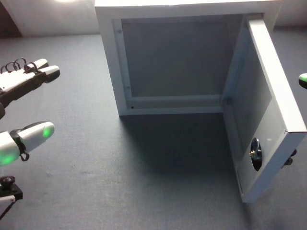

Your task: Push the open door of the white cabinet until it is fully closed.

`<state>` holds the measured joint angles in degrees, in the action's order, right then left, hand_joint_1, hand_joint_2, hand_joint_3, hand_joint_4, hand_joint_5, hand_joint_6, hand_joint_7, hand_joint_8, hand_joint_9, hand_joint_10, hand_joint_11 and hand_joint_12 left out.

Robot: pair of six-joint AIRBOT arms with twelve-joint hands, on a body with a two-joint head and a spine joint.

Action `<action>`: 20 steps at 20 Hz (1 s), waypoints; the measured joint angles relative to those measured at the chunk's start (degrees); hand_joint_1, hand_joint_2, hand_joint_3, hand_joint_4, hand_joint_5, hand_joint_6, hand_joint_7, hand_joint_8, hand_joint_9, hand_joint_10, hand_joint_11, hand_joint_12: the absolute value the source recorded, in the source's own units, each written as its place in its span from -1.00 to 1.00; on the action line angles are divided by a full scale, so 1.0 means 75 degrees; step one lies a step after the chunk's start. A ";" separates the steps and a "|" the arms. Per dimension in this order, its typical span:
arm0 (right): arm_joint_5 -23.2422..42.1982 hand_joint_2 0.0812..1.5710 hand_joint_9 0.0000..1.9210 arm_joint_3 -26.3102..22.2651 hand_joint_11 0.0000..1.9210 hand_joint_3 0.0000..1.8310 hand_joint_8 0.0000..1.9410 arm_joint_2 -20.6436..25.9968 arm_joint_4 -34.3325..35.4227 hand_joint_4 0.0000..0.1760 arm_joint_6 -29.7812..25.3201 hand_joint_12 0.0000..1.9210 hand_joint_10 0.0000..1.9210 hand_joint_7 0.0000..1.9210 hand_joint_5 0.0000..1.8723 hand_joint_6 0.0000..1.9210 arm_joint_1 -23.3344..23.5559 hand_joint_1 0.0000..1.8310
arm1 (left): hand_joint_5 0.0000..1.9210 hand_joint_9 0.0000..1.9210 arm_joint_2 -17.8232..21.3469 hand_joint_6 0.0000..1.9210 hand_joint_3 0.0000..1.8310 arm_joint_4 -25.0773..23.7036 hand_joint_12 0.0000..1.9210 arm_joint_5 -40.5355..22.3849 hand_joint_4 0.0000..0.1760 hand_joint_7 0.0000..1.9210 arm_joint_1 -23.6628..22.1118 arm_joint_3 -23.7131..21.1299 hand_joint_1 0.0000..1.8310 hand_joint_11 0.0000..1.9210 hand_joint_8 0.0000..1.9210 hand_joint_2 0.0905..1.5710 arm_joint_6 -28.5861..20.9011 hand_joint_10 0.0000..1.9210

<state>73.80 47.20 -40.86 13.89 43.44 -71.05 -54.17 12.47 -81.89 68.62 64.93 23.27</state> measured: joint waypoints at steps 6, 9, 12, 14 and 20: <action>0.0000 0.75 -0.93 -0.0009 -1.00 -1.00 -0.99 0.0003 -0.0067 -1.00 -0.0003 -0.17 -0.97 -0.95 -0.85 -0.99 0.0000 -0.40 | -0.81 -0.86 0.0000 -1.00 -1.00 0.0006 -0.24 0.0003 -1.00 -0.88 0.0000 0.0000 -0.60 -1.00 -1.00 0.68 0.0003 -0.99; 0.0006 0.74 -0.87 -0.0102 -1.00 -1.00 -0.99 0.0044 -0.0411 -1.00 -0.0003 0.10 -0.94 -0.88 -0.80 -0.99 0.0009 -0.47 | -0.81 -0.85 0.0000 -1.00 -1.00 0.0006 -0.25 0.0000 -1.00 -0.89 0.0000 0.0000 -0.64 -1.00 -1.00 0.69 0.0003 -1.00; 0.0015 0.76 -0.83 -0.0154 -1.00 -1.00 -0.99 0.0058 -0.0784 -1.00 0.0000 0.26 -0.89 -0.84 -0.75 -0.98 0.0119 -0.51 | -0.81 -0.85 0.0000 -1.00 -1.00 0.0026 -0.23 -0.0015 -1.00 -0.90 0.0003 0.0000 -0.60 -1.00 -1.00 0.69 0.0003 -1.00; 0.0055 0.76 -0.81 -0.0154 -1.00 -1.00 -0.99 0.0058 -0.0953 -1.00 -0.0012 0.24 -0.87 -0.82 -0.73 -0.98 0.0160 -0.57 | -0.81 -0.86 0.0000 -1.00 -1.00 0.0029 -0.23 -0.0038 -1.00 -0.90 0.0003 0.0000 -0.56 -1.00 -1.00 0.69 0.0003 -1.00; 0.0064 0.72 -0.77 -0.0181 -1.00 -1.00 -0.99 0.0058 -0.1463 -1.00 -0.0102 0.34 -0.83 -0.77 -0.71 -0.99 0.0259 -0.53 | -0.84 -0.89 0.0000 -1.00 -1.00 0.0044 -0.33 -0.0099 -1.00 -0.93 0.0015 0.0000 -0.54 -1.00 -1.00 0.67 0.0003 -1.00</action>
<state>74.28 45.84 -40.42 2.92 42.68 -69.10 -54.17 12.80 -82.63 68.73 64.93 23.29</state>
